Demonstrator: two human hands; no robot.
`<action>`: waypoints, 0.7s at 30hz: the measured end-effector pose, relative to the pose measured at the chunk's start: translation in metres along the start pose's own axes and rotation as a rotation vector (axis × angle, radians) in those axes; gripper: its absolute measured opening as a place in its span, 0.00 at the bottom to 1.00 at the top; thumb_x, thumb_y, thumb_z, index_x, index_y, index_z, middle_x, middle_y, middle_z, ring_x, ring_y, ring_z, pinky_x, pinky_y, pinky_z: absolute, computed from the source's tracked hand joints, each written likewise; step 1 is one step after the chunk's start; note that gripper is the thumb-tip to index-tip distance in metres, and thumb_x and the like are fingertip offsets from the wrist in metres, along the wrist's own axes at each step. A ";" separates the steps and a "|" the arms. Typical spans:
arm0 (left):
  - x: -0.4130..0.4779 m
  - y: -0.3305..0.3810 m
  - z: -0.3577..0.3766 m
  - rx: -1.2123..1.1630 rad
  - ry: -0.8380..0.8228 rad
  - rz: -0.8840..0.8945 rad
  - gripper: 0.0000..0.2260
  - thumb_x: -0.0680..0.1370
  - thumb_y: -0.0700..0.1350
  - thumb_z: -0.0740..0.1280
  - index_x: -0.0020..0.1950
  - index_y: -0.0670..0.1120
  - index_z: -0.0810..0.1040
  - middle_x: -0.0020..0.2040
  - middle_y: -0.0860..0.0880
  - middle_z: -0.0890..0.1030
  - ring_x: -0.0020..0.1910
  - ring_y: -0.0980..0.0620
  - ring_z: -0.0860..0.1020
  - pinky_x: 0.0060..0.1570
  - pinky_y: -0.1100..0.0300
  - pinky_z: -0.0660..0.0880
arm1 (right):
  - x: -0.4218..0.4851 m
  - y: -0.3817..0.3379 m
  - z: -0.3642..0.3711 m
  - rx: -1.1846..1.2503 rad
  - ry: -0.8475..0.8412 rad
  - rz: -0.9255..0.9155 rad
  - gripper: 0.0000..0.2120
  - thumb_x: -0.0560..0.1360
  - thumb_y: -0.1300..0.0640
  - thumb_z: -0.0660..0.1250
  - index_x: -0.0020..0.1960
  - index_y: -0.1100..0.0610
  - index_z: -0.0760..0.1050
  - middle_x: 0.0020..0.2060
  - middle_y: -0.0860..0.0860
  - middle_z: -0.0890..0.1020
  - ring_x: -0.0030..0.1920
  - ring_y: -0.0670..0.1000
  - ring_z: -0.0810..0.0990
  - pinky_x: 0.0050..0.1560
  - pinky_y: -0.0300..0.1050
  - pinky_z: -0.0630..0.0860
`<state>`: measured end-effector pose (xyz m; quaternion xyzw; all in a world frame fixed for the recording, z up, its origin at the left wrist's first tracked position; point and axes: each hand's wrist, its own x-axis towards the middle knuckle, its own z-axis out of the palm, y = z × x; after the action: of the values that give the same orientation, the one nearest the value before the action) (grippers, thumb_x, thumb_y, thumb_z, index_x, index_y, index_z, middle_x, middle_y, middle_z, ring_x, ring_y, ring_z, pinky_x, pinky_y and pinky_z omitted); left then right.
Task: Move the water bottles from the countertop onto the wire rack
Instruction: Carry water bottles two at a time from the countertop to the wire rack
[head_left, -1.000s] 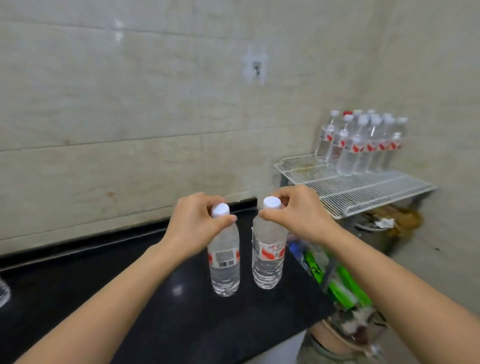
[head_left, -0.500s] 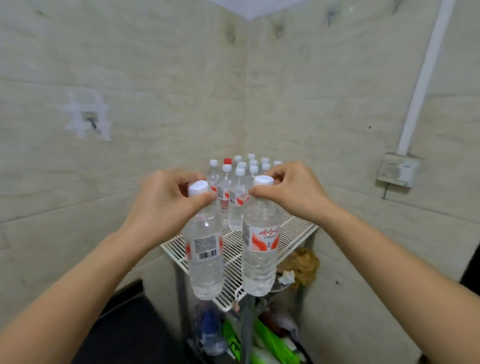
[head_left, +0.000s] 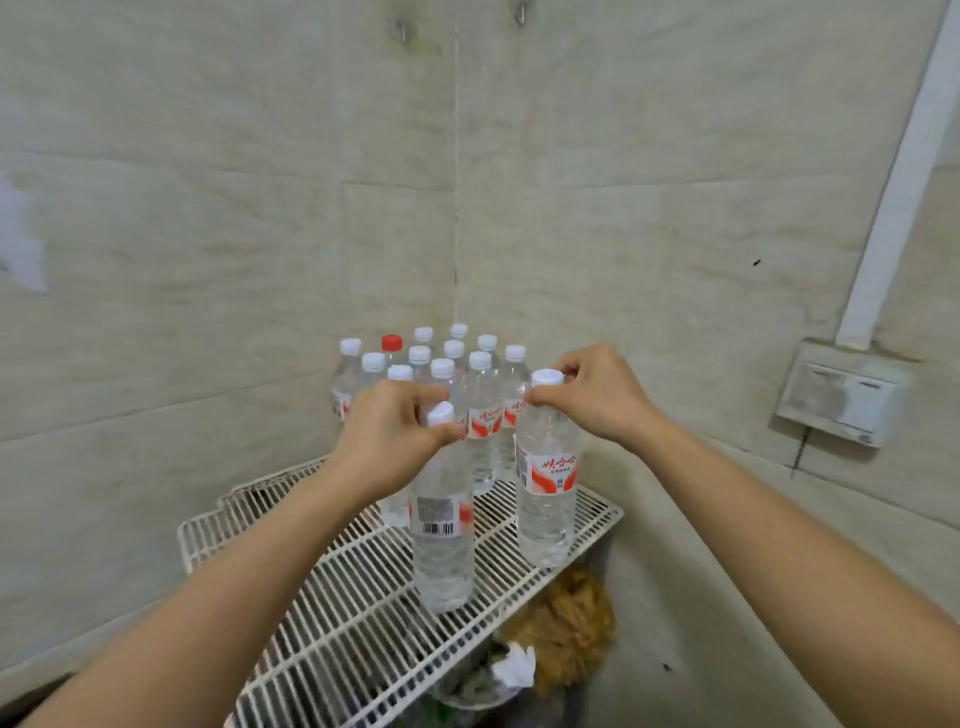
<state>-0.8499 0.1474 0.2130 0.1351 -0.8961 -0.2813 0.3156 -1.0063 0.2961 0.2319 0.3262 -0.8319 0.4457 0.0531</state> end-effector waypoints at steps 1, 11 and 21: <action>0.011 0.001 0.010 0.002 0.002 -0.021 0.11 0.71 0.48 0.73 0.52 0.49 0.82 0.27 0.49 0.65 0.26 0.56 0.63 0.28 0.64 0.63 | 0.013 0.010 -0.001 0.013 -0.015 -0.015 0.15 0.64 0.55 0.76 0.41 0.68 0.81 0.30 0.53 0.76 0.32 0.49 0.72 0.34 0.44 0.67; 0.087 0.025 0.077 0.148 -0.064 -0.091 0.20 0.75 0.42 0.69 0.67 0.46 0.74 0.47 0.41 0.85 0.43 0.52 0.82 0.40 0.62 0.80 | 0.104 0.087 -0.002 0.104 -0.140 -0.070 0.10 0.65 0.56 0.75 0.42 0.62 0.82 0.33 0.53 0.84 0.37 0.54 0.84 0.37 0.48 0.77; 0.132 0.020 0.113 0.220 -0.144 -0.135 0.19 0.74 0.39 0.69 0.65 0.44 0.76 0.62 0.46 0.79 0.61 0.50 0.77 0.58 0.59 0.74 | 0.138 0.117 0.003 0.093 -0.257 -0.085 0.11 0.66 0.52 0.74 0.30 0.54 0.75 0.23 0.45 0.73 0.28 0.46 0.71 0.31 0.42 0.65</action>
<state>-1.0244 0.1556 0.2171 0.2084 -0.9307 -0.2107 0.2143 -1.1829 0.2707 0.1998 0.4176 -0.7959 0.4355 -0.0502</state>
